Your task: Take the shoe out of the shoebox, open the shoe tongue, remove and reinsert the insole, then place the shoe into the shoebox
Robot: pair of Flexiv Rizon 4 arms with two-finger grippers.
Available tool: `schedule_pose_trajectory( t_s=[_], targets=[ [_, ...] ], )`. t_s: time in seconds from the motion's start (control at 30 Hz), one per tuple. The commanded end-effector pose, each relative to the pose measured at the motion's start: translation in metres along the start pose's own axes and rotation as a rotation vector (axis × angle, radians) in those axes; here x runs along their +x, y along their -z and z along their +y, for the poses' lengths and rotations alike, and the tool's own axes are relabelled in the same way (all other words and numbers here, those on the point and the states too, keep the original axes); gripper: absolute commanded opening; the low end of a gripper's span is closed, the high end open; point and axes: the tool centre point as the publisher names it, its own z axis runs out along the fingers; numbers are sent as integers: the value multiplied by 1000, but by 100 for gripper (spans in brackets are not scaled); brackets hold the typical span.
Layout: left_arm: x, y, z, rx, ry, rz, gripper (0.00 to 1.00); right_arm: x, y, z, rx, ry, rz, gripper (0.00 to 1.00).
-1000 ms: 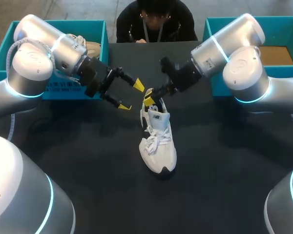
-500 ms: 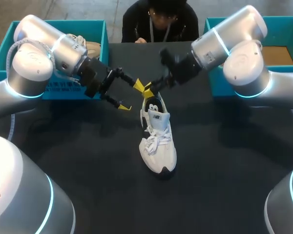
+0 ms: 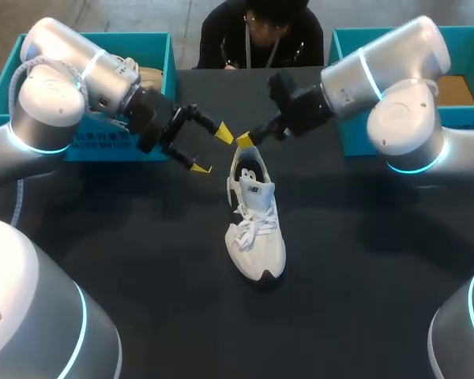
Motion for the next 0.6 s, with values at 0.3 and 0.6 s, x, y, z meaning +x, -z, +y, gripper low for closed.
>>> schedule_pose_trajectory(
  t_s=[0.3,0.6],
  targets=[
    [-3,19,4,-13,-4,21,100,7,23,-11,12,-102,-152,0],
    [-4,36,6,-31,-5,33,100,9,28,-16,27,-155,-222,0]
  ],
)
